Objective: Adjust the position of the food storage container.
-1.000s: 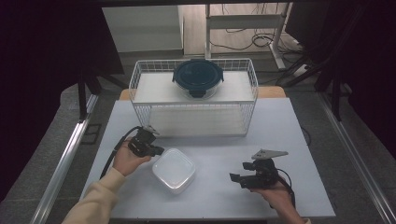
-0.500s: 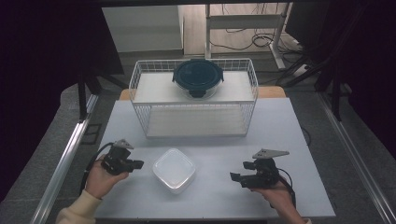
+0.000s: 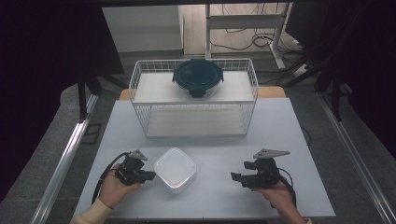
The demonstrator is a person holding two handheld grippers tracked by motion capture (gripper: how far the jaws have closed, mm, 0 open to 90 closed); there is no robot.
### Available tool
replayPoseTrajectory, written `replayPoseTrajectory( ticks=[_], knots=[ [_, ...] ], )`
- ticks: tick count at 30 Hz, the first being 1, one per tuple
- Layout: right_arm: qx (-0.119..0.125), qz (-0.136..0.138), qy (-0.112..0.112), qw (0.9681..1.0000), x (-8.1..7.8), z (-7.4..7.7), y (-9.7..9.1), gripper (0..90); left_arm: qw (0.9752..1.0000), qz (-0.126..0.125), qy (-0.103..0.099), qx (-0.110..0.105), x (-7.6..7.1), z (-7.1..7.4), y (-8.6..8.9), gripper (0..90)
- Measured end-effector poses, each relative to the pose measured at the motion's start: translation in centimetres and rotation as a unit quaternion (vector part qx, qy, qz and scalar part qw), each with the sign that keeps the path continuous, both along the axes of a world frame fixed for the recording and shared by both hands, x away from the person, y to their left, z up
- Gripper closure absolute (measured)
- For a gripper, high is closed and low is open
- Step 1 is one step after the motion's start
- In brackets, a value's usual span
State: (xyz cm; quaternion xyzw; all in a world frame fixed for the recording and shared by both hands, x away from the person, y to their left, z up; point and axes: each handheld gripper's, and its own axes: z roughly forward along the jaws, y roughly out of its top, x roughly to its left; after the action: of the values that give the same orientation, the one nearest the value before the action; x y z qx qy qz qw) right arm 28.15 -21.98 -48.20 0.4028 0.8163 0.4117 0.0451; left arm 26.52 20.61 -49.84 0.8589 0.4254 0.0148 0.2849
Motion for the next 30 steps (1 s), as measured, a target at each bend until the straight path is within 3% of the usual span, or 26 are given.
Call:
replayPoseTrajectory(
  ticks=[7, 19, 30],
  knots=[
    [0.000, -0.001, -0.002, 1.0000, 0.1, 0.0, -0.1, 24.6, 1.0000, 0.004, -0.005, 0.003, 1.1, 0.0, -0.8, 89.5],
    [0.000, -0.002, 0.000, 1.0000, 0.1, -0.1, -0.1, 24.6, 0.9999, -0.003, -0.002, -0.010, 3.7, -0.3, -3.3, 89.6],
    [-0.001, -0.001, -0.001, 1.0000, 0.0, -0.1, -0.1, 24.6, 0.9996, -0.023, -0.002, -0.014, 4.8, -0.2, -6.4, 89.6]
  ],
)
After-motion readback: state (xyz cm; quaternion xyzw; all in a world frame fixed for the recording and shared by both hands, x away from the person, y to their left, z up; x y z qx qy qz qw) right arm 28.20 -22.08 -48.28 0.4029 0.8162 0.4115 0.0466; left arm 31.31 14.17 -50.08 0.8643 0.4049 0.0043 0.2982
